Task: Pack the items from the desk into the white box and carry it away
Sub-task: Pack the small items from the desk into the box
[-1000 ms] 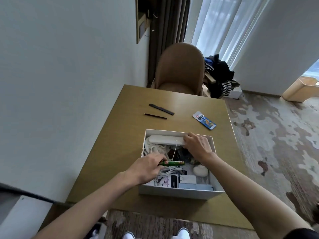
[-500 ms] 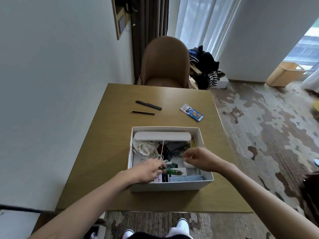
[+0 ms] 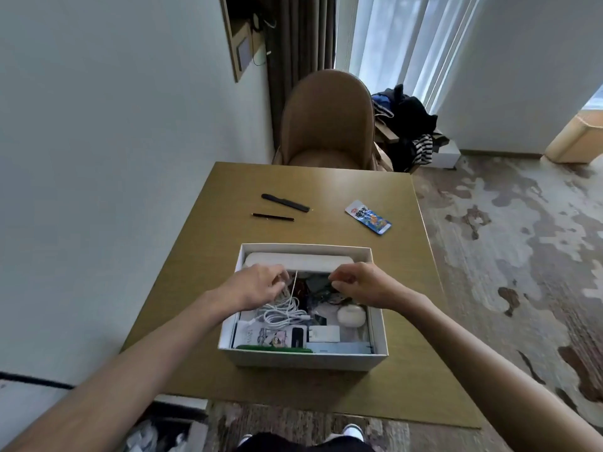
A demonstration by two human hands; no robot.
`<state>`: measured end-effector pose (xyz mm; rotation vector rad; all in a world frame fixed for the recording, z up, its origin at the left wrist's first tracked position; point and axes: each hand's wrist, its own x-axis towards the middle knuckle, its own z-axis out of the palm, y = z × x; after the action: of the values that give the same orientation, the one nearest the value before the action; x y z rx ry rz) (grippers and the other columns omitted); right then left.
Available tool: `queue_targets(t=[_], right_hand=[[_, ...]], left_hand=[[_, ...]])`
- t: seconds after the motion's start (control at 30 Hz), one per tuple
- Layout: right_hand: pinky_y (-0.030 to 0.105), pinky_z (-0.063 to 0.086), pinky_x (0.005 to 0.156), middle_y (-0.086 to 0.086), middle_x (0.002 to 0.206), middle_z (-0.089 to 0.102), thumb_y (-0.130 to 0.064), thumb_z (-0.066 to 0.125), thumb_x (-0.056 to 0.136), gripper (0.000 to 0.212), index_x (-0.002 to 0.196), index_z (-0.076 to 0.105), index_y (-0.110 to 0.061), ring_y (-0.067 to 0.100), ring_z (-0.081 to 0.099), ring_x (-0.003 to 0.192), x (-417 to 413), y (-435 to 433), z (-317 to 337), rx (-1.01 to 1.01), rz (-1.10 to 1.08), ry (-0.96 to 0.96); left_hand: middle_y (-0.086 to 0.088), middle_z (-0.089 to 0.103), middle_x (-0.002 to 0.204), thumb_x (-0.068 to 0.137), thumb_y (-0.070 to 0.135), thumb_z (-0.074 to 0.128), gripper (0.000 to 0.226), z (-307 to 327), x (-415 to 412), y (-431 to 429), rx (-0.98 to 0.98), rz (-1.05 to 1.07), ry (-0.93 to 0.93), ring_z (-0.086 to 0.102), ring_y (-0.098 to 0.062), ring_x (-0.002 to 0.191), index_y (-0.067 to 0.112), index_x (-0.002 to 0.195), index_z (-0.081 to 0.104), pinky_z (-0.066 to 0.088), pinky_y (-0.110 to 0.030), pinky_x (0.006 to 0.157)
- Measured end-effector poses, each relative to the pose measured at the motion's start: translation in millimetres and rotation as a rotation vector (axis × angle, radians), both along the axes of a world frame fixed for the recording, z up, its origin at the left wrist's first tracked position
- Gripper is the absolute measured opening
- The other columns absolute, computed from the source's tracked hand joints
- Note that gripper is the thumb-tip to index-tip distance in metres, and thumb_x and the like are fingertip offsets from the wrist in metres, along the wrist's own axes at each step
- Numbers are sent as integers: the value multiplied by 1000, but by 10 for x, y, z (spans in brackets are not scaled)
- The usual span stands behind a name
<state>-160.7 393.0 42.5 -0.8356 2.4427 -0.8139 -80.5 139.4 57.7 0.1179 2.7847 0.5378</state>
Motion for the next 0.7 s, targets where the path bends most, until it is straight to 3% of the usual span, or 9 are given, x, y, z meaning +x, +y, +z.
queue_targets(t=[0.1, 0.17, 0.33, 0.43, 0.57, 0.7], right_hand=[[21, 51, 71, -12, 86, 70, -27, 62, 92, 14, 99, 73, -24, 5, 66, 78, -285, 59, 113, -65, -100, 22], [24, 50, 72, -7, 86, 71, -27, 61, 92, 14, 97, 73, -23, 9, 65, 79, -491, 30, 177, -84, -120, 55], [25, 48, 76, -5, 91, 68, -24, 59, 95, 18, 102, 73, -15, 13, 63, 87, -931, -227, 189, -80, -131, 46], [25, 46, 76, -1, 95, 70, -25, 57, 95, 19, 102, 72, -17, 15, 63, 88, -1186, -442, 50, -22, -139, 19], [28, 49, 78, 2, 102, 72, -25, 56, 94, 20, 104, 72, -18, 18, 64, 91, -1549, -794, -169, 67, -160, -28], [27, 49, 78, 1, 104, 72, -23, 54, 91, 22, 103, 72, -20, 20, 66, 95, -1925, -1191, -449, 157, -220, -50]], left_hand=[[2, 68, 100, 98, 26, 46, 23, 61, -214, -5, 14, 108, 137, 64, -7, 72, 24, 116, 60, 52, -24, 60], [0, 69, 95, 97, 21, 48, 21, 82, -378, -46, 80, 214, 228, 60, -7, 63, 20, 111, 64, 44, -19, 50], [-4, 69, 94, 96, 16, 47, 20, 82, -775, -294, 127, 415, 254, 60, -15, 65, 18, 102, 66, 50, -34, 54], [-2, 68, 99, 96, 18, 46, 20, -64, -1071, -509, 111, 432, 168, 56, -10, 67, 20, 102, 65, 41, -26, 52], [-3, 63, 111, 97, 19, 45, 21, -363, -1528, -759, 94, 393, 43, 60, -16, 90, 19, 108, 63, 52, -31, 75], [-5, 54, 127, 98, 26, 45, 32, -728, -1964, -913, 67, 312, 46, 50, -18, 113, 16, 127, 53, 47, -35, 93]])
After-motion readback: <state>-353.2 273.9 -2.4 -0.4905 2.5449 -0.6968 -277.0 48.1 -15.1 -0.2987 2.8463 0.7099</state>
